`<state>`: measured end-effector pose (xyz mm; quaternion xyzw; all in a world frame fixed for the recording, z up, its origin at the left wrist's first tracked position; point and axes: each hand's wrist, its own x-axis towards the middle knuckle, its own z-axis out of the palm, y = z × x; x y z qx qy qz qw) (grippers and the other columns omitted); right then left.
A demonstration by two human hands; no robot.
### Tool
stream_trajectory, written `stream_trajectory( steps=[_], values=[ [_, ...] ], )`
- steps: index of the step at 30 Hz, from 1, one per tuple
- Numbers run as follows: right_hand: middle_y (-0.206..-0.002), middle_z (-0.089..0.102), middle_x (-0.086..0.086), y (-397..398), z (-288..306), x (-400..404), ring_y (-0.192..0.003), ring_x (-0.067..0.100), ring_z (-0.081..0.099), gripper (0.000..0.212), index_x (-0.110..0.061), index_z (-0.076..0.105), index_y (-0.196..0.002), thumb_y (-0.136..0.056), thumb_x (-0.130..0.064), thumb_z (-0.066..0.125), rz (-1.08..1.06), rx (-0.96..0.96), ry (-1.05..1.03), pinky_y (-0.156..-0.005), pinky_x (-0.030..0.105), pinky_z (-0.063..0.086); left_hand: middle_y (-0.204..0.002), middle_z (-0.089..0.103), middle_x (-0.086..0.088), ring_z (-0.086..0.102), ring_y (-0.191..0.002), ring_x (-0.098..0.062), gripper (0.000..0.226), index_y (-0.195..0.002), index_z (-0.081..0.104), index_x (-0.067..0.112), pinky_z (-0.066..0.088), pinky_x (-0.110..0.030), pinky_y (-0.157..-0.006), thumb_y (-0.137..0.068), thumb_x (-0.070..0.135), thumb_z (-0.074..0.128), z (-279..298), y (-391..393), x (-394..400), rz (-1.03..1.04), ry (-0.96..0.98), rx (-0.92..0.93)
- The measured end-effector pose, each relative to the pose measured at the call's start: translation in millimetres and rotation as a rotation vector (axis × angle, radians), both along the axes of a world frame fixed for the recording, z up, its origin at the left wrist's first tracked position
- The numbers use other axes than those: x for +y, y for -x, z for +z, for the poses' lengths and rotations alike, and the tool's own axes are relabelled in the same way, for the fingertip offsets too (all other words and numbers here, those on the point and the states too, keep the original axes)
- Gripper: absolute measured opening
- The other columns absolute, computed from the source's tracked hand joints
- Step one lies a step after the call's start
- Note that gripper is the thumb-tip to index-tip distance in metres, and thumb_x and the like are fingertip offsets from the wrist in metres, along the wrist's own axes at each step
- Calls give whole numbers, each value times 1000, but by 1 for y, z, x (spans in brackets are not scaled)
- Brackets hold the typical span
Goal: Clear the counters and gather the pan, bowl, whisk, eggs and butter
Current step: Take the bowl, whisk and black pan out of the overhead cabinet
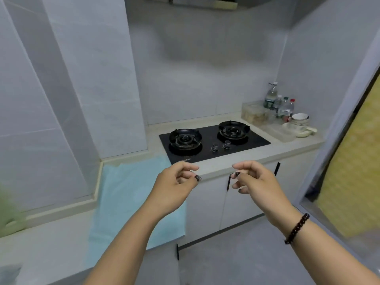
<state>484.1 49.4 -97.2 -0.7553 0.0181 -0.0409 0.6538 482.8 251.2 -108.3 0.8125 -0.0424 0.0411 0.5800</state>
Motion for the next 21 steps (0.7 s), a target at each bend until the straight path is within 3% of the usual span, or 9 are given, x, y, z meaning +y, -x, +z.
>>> stream_trajectory(
  steps=[6,11,17,21],
  values=[
    [-86,67,2,-66,14,-49,-63,12,63,23,-17,63,-94,-90,1,49,-60,-46,29,-63,23,47,-90,74,0,70,-90,-25,20,-95,68,30,54,-40,-91,-87,12,67,13,-81,-52,-94,5,-23],
    [-86,68,2,-132,28,-126,-62,8,64,21,-16,63,-96,-91,-1,50,-103,-87,58,-61,21,47,-87,75,1,71,-88,-18,19,-96,69,27,54,-36,-92,-87,10,67,26,-152,-121,-137,9,-58],
    [-85,68,2,-205,56,-223,-65,13,65,21,-18,63,-93,-91,-1,51,-114,-126,104,-62,25,48,-88,75,1,71,-89,-21,17,-96,69,28,54,-37,-89,-87,13,68,51,-234,-214,-132,50,-123],
    [-88,68,5,-253,87,-282,-60,8,64,20,-16,63,-94,-90,0,52,-80,-193,180,-63,25,47,-91,75,1,69,-93,-24,17,-98,68,27,53,-29,-88,-88,13,67,73,-283,-276,-151,85,-153]
  ],
)
